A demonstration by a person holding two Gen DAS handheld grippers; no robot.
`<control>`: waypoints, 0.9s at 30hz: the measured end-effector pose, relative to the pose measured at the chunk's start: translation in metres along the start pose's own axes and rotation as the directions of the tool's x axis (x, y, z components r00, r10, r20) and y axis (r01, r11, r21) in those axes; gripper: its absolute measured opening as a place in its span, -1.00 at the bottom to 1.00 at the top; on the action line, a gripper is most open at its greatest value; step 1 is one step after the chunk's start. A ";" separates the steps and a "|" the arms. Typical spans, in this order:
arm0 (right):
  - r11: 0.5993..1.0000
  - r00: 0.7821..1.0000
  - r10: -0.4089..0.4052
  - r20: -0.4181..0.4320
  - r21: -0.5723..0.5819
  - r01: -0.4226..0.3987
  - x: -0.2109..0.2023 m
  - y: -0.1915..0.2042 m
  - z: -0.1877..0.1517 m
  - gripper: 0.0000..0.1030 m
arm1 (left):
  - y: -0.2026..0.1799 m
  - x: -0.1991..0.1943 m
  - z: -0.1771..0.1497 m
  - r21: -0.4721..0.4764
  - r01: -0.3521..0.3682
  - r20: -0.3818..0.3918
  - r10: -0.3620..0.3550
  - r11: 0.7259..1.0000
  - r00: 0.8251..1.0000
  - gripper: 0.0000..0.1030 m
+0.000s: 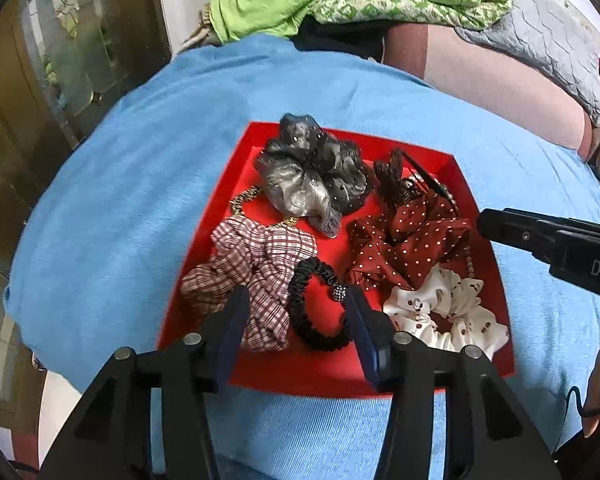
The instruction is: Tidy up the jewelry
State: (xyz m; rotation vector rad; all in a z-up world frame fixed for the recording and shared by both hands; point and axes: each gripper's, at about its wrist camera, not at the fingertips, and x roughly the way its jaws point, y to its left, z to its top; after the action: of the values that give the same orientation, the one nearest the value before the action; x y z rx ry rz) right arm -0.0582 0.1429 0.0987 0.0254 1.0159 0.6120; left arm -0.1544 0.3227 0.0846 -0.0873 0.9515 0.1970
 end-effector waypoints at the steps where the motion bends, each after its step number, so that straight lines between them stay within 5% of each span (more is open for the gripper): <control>1: 1.000 1.000 0.004 0.006 0.006 -0.004 -0.004 0.000 0.000 -0.27 | 0.001 -0.004 0.000 -0.003 -0.003 0.002 0.003 1.000 1.000 0.02; 5: 1.000 0.999 0.012 0.036 0.017 -0.013 -0.021 0.000 -0.005 -0.02 | 0.002 -0.019 -0.003 -0.027 -0.019 0.020 0.019 0.999 1.000 0.24; 11: 1.000 0.998 0.008 0.061 0.020 -0.009 -0.044 0.002 -0.021 0.00 | -0.002 -0.044 -0.009 -0.044 -0.061 0.083 0.065 0.997 0.994 0.44; 16: 0.999 0.997 -0.026 0.073 0.020 0.025 -0.062 0.001 -0.044 0.02 | -0.008 -0.074 -0.012 -0.072 -0.117 0.196 0.129 0.991 0.972 0.68; 23: 0.994 0.986 -0.099 0.137 -0.027 0.103 -0.089 0.006 -0.073 0.19 | -0.018 -0.128 -0.021 -0.129 -0.265 0.387 0.295 0.956 0.874 0.91; 27: 0.992 0.978 -0.111 0.178 -0.033 0.119 -0.105 0.007 -0.082 0.21 | -0.021 -0.159 -0.026 -0.163 -0.255 0.463 0.302 0.953 0.833 1.00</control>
State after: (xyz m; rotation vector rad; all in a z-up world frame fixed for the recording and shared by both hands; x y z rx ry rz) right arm -0.1663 0.0762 0.1385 -0.0167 0.8264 0.5163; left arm -0.2608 0.2771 0.1988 0.0169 0.4454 0.5116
